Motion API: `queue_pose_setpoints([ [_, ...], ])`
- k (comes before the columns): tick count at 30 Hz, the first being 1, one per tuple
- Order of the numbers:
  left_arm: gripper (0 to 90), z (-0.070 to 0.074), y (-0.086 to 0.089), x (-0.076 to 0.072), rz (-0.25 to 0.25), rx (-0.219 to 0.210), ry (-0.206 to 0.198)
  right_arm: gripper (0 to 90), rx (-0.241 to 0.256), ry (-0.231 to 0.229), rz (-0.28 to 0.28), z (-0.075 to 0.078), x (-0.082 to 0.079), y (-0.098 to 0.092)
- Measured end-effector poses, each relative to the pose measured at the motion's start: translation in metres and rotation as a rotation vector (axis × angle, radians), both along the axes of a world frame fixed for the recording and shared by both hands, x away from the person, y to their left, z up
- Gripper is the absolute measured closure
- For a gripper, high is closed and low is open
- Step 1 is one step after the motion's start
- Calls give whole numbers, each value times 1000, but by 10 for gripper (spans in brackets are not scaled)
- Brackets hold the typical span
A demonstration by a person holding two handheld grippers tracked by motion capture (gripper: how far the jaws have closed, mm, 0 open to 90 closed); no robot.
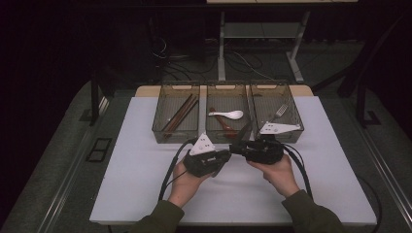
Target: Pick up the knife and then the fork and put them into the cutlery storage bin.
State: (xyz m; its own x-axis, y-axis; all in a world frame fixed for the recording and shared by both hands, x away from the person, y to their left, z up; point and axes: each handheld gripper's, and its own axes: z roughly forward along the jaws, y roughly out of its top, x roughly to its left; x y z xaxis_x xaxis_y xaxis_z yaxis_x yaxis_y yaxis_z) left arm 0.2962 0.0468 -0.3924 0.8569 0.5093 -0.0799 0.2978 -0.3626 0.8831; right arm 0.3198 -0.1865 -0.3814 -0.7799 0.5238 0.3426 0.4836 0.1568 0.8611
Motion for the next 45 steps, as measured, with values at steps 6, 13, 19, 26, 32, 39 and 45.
queue_pose_setpoints([
  [6,797,-1,-3,-1,-7,5,-3,815,32,0,3,1,0,-2],
  [13,795,-2,-3,0,-34,-16,6,884,46,3,27,3,-2,-1],
  [19,708,-4,4,1,-52,-39,-1,885,23,-12,19,3,-2,-5],
  [26,547,-9,22,0,-100,-36,1,885,-27,-24,29,6,-3,-10],
  [32,435,-14,43,-3,-102,-26,-2,885,-50,-36,15,8,-3,-19],
  [39,334,-22,71,-6,-80,-24,22,885,-44,-32,-12,11,0,-34],
  [45,209,-30,86,-11,-32,14,48,885,-39,-30,-37,13,3,-43],
])
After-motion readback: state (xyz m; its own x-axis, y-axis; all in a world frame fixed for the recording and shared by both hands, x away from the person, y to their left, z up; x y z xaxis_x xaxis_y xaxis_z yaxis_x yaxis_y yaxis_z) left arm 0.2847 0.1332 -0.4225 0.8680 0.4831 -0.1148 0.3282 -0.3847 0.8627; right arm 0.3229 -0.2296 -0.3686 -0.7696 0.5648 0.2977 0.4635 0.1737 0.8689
